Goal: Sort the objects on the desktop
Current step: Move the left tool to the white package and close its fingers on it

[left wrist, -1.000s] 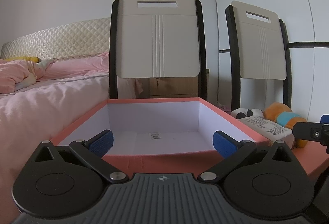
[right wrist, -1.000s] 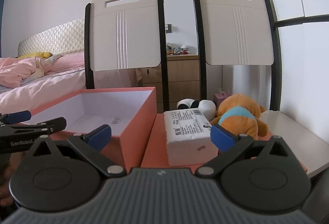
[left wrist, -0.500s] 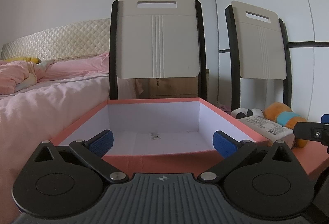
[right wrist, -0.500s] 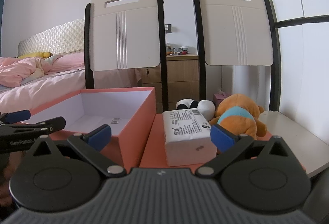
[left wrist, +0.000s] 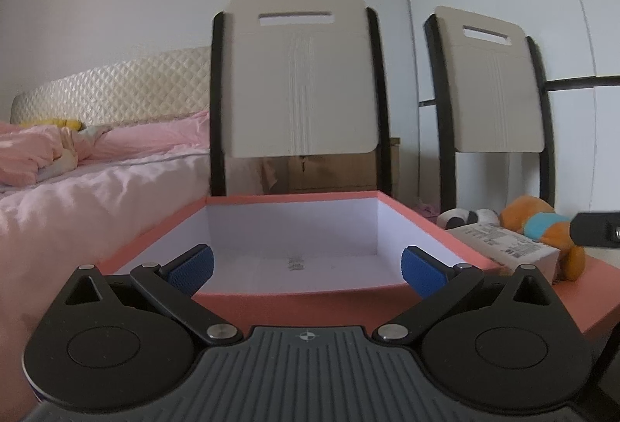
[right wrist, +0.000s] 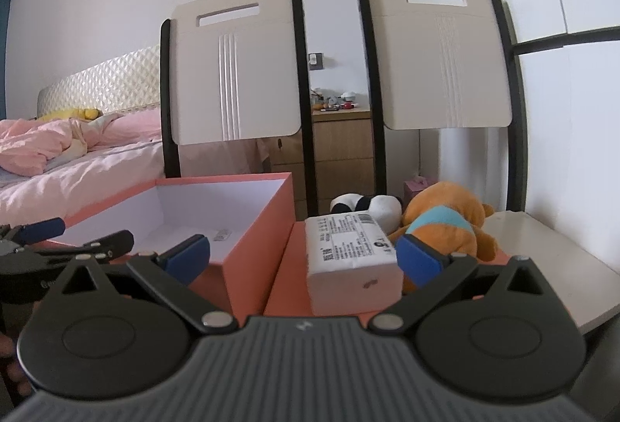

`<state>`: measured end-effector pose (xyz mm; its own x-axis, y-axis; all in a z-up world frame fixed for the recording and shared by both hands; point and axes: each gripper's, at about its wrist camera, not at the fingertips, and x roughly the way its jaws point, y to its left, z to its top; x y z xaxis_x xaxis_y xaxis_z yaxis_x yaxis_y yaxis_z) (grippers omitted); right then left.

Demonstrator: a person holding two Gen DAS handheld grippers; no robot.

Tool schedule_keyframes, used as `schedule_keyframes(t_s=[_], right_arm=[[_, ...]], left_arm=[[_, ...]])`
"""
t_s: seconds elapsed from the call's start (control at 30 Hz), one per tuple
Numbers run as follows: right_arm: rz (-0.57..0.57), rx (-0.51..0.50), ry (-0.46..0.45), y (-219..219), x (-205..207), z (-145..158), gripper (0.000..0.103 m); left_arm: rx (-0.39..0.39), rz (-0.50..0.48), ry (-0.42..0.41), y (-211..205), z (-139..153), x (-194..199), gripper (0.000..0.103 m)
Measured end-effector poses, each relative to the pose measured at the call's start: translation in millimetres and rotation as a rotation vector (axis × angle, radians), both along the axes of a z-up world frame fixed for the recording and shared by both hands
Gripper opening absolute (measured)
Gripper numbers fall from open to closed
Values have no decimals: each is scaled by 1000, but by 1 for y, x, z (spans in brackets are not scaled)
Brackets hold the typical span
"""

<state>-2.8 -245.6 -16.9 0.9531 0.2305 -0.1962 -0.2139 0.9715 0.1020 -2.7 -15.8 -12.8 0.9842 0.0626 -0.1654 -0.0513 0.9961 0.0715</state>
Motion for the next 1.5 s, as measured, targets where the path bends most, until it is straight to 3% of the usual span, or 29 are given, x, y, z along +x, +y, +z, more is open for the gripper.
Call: schedule_keyframes(t_s=[0.17, 0.43, 0.67, 0.73, 0.93, 1.1, 1.2, 1.5], right_arm=[[-14, 29, -16, -15, -9, 5, 103], [-50, 70, -52, -45, -29, 10, 103], [-83, 103, -83, -76, -46, 12, 103], [-93, 110, -87, -83, -50, 12, 103], [-133, 91, -91, -96, -57, 11, 103], [-120, 93, -92, -103, -60, 9, 103], [-115, 98, -88, -104, -60, 9, 103], [-116, 99, -78, -100, -59, 6, 103]], left_arm=[[45, -55, -44, -29, -7, -14, 103], [13, -210, -84, -82, -22, -40, 103], [65, -277, -82, -136, -43, -37, 103], [45, -282, -69, -149, -45, -29, 103], [-14, -221, 17, -179, -53, 18, 103], [51, -116, 47, -202, -58, 46, 103], [26, -51, 54, -205, -55, 59, 103], [-6, -52, 135, -212, -54, 92, 103]])
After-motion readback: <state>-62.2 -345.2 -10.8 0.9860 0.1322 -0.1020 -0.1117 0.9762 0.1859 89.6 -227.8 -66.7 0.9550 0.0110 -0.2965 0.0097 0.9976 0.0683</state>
